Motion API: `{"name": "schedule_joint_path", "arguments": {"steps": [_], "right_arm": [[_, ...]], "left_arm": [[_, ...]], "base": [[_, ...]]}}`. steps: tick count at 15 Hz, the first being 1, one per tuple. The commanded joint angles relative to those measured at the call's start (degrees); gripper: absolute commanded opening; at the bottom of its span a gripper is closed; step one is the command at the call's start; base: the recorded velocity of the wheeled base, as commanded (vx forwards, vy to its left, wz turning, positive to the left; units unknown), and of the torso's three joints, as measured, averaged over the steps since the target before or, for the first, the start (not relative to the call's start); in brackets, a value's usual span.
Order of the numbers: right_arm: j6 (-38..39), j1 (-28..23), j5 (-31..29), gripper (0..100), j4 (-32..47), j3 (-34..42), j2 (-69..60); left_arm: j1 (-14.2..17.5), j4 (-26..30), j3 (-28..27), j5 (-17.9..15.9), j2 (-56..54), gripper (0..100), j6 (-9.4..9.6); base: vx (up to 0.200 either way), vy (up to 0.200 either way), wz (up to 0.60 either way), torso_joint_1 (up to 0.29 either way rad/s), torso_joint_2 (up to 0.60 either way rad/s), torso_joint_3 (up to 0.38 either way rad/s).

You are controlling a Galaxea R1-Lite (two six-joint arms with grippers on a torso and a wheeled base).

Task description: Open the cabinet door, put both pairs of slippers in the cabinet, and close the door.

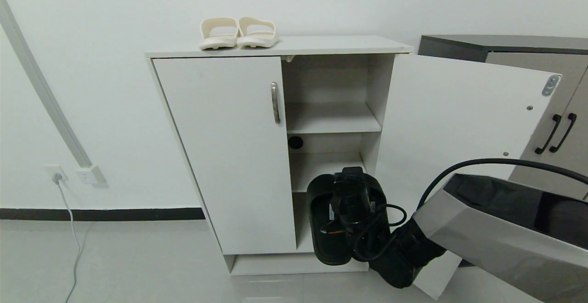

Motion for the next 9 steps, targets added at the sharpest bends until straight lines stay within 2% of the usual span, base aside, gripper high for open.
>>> {"name": "schedule_joint_path", "arguments": {"steps": [1, 7, 9], "right_arm": [[-0.01, 0.57, 0.79, 0, -0.07, -1.60, 1.92], [-0.63, 0.83, 1.93, 0, -0.16, -1.69, 3.76], [-0.63, 0.92, 1.93, 0, -0.16, -1.51, 3.76]], "left_arm": [[-0.01, -0.01, 0.01, 0.09, 0.14, 0, -0.01], [-0.01, 0.08, 0.01, 0.00, 0.14, 0, 0.07], [-0.01, 0.08, 0.01, -0.08, 0.14, 0, 0.16]], "base": [[0.000, 0.000, 0.00, 0.000, 0.00, 0.000], [0.000, 0.000, 0.00, 0.000, 0.00, 0.000], [0.000, 0.000, 0.00, 0.000, 0.01, -0.119]]}}
